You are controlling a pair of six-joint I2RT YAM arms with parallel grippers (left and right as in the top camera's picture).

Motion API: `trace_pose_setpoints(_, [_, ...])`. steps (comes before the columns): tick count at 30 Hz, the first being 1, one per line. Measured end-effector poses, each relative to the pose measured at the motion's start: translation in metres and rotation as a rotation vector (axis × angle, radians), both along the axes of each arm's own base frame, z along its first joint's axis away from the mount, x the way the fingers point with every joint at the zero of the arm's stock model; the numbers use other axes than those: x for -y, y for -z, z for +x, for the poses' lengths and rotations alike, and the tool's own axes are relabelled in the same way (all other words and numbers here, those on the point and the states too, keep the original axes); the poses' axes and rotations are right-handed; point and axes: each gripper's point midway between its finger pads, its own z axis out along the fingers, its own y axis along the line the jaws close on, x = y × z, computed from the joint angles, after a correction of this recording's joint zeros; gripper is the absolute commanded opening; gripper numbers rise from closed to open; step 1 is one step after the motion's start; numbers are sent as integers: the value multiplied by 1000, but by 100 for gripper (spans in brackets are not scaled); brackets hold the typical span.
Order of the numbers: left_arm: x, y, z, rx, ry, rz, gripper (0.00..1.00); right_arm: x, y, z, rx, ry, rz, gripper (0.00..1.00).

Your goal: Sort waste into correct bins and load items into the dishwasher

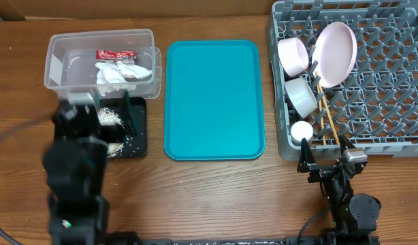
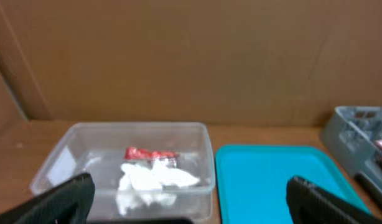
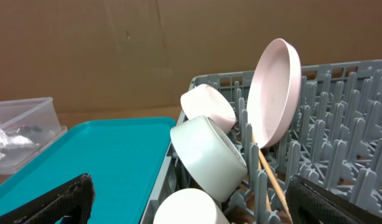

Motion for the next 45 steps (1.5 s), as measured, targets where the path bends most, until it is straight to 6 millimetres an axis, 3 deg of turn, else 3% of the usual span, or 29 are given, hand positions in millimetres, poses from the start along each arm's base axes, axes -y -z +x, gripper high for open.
trace_pose_setpoints(6, [5, 56, -29, 48, 24, 0, 100, 0, 0, 0, 0, 0, 0, 100])
trace_pose_setpoints(12, [7, 79, -48, 116, 27, 3, 100, 0, 0, 0, -1, 0, 0, 100])
trace_pose_setpoints(27, [8, 125, -50, 146, 35, 3, 100, 0, 0, 0, 0, 0, 0, 100])
trace_pose_setpoints(31, [8, 149, -50, 65, 36, -1, 100, 0, 0, 0, -1, 0, 0, 100])
trace_pose_setpoints(45, [8, 150, -50, 65, 37, -2, 100, 0, 0, 0, 0, 0, 0, 100])
